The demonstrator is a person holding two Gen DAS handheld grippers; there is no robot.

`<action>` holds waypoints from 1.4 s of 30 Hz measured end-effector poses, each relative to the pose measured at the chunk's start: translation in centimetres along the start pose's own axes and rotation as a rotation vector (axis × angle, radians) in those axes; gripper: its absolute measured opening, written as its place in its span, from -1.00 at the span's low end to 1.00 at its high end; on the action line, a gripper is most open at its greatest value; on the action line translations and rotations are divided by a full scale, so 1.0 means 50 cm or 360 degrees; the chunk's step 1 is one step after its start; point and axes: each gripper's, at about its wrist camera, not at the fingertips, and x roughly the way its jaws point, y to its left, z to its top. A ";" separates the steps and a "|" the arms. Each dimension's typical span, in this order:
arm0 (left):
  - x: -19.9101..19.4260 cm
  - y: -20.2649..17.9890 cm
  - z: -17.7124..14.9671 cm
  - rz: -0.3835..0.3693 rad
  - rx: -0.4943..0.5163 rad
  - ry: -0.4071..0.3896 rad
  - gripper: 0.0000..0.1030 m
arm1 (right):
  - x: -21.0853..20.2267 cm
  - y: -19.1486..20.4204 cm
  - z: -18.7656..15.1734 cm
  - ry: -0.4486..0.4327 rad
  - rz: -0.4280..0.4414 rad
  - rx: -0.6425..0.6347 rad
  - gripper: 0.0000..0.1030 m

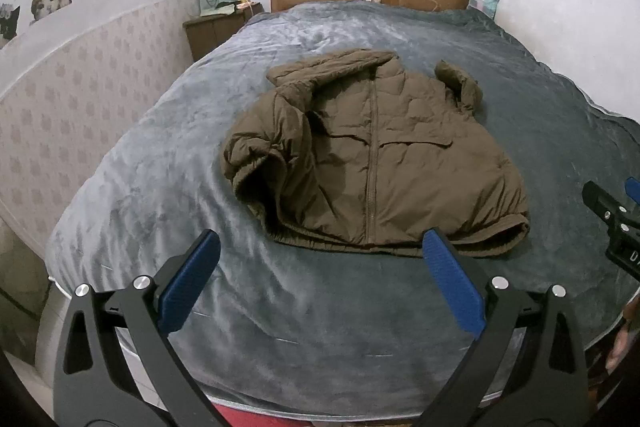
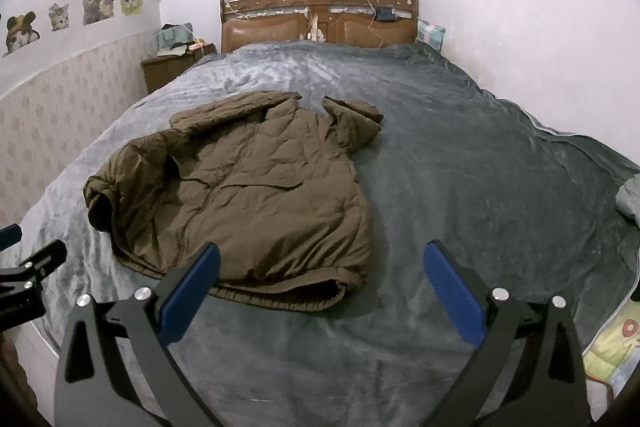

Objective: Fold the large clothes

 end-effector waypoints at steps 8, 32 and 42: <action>0.004 0.007 0.000 0.0000 -0.0008 0.0003 0.94 | 0.001 0.001 0.000 0.0001 0.0001 0.0002 0.97; 0.003 -0.015 0.005 0.0006 0.0025 0.0017 0.94 | 0.013 -0.014 -0.017 0.0016 0.0011 0.0038 0.97; -0.001 -0.018 0.007 0.0013 0.0035 0.0018 0.94 | 0.012 -0.016 -0.016 0.0012 0.0011 0.0039 0.97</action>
